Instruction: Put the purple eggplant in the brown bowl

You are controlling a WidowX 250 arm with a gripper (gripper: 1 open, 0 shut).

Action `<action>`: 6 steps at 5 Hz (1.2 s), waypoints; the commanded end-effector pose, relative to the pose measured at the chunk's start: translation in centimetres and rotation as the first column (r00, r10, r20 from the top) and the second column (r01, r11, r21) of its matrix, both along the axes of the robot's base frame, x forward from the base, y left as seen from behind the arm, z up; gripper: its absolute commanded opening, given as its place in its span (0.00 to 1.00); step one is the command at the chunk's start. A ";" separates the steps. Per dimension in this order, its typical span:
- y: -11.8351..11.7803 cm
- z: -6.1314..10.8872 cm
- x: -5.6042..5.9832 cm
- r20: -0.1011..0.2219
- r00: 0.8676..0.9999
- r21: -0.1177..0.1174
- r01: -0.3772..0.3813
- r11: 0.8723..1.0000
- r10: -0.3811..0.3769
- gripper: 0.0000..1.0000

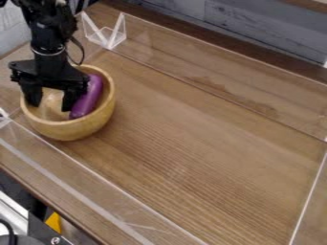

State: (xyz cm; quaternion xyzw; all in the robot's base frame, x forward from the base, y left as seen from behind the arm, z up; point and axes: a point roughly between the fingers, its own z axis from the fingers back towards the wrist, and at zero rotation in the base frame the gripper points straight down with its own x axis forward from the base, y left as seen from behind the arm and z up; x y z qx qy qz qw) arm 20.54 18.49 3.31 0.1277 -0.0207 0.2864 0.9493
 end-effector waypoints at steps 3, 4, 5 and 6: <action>1.4 -1.0 -0.1 -0.037 0.985 -0.018 -0.171 0.985 0.170 0.00; 2.0 -1.3 -0.3 -0.041 0.986 -0.012 -0.164 0.986 0.164 0.00; 2.7 -1.6 -0.5 -0.045 0.987 -0.006 -0.158 0.987 0.157 0.00; 2.9 -1.8 -0.4 -0.049 0.988 -0.001 -0.149 0.989 0.149 0.00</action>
